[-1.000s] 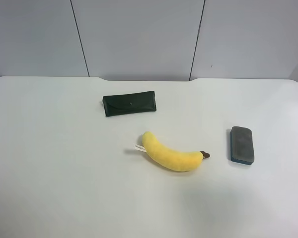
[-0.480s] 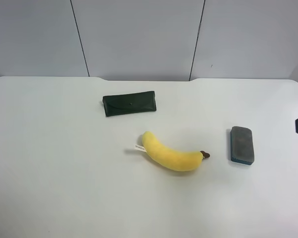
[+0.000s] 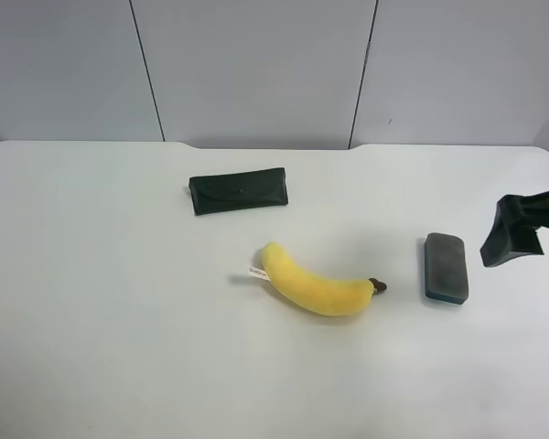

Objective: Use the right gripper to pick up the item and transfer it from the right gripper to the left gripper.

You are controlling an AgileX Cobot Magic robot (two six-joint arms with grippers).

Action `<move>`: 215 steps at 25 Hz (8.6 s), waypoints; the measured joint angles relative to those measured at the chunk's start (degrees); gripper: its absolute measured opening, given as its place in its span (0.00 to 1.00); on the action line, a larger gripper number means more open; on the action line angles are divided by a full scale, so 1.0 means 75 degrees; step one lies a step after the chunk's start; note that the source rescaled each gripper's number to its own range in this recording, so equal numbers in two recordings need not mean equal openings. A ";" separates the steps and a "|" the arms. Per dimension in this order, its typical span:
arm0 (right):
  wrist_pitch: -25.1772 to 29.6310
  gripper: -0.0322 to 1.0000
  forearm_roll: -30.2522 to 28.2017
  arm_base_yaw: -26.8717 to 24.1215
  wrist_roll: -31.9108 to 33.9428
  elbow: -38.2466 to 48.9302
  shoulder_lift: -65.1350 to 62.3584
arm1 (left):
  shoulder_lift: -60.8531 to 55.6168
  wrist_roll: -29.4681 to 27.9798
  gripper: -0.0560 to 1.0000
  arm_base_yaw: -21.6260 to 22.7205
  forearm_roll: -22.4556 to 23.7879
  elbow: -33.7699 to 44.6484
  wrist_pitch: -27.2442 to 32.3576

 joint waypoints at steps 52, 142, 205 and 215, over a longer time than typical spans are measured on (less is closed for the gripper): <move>-0.2995 1.00 -0.0007 0.0000 0.0000 -0.0894 0.5357 | 0.0000 0.0000 1.00 0.0000 0.0000 0.0000 -0.0008; -0.2545 0.04 0.0193 0.6419 -0.2903 -0.1735 0.2099 | 0.7391 0.0174 1.00 -0.2023 -0.3458 -0.3051 0.0692; -0.1764 0.99 0.3112 0.6448 -0.5787 -0.2208 0.1414 | 0.8802 0.1386 0.08 -0.2419 -0.5678 -0.3330 -0.0214; 0.1297 0.99 0.1588 0.6448 -0.3340 -0.2204 0.0066 | 0.8802 0.1386 0.08 -0.2419 -0.5678 -0.3330 -0.0173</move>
